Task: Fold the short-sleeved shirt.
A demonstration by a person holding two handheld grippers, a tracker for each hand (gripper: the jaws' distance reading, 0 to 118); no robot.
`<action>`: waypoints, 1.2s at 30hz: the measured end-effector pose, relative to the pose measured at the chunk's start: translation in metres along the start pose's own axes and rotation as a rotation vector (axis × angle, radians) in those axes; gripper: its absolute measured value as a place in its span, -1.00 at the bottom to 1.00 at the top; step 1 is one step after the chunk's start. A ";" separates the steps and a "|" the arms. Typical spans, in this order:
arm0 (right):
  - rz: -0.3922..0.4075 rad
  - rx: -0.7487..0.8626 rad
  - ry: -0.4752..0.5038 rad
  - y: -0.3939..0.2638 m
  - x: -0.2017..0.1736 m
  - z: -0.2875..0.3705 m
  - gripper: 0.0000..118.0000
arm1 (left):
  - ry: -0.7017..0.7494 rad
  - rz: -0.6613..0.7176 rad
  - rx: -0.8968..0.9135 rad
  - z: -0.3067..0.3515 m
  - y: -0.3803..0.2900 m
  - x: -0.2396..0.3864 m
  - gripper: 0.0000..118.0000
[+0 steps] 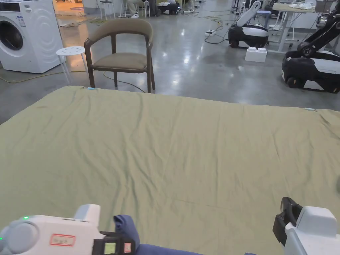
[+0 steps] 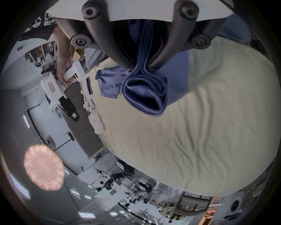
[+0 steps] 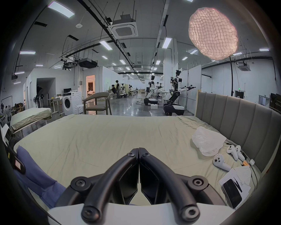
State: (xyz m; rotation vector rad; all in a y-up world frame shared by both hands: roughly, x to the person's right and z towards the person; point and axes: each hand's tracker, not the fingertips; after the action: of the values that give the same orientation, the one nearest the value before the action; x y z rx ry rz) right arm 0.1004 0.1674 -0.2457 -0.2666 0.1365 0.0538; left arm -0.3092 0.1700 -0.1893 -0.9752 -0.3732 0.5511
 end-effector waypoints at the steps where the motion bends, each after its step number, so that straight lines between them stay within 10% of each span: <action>1: -0.003 -0.002 -0.004 -0.001 0.002 0.001 -1.00 | -0.007 -0.003 -0.011 -0.015 0.002 -0.004 -0.94; 17: -0.023 -0.045 -0.064 -0.016 0.032 0.013 -1.00 | 0.187 0.047 -0.219 -0.181 -0.027 0.030 -0.91; 24: -0.029 -0.058 -0.066 -0.018 0.034 0.013 -1.00 | 0.141 0.058 -0.235 -0.178 -0.027 0.036 -0.05; 36: -0.029 -0.042 -0.067 -0.015 0.034 0.016 -1.00 | 0.132 0.019 -0.125 -0.133 -0.018 0.026 -0.88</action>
State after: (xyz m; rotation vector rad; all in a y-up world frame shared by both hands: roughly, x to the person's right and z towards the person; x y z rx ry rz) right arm 0.1368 0.1583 -0.2315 -0.3084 0.0651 0.0373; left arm -0.2131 0.0880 -0.2411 -1.1306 -0.2834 0.4816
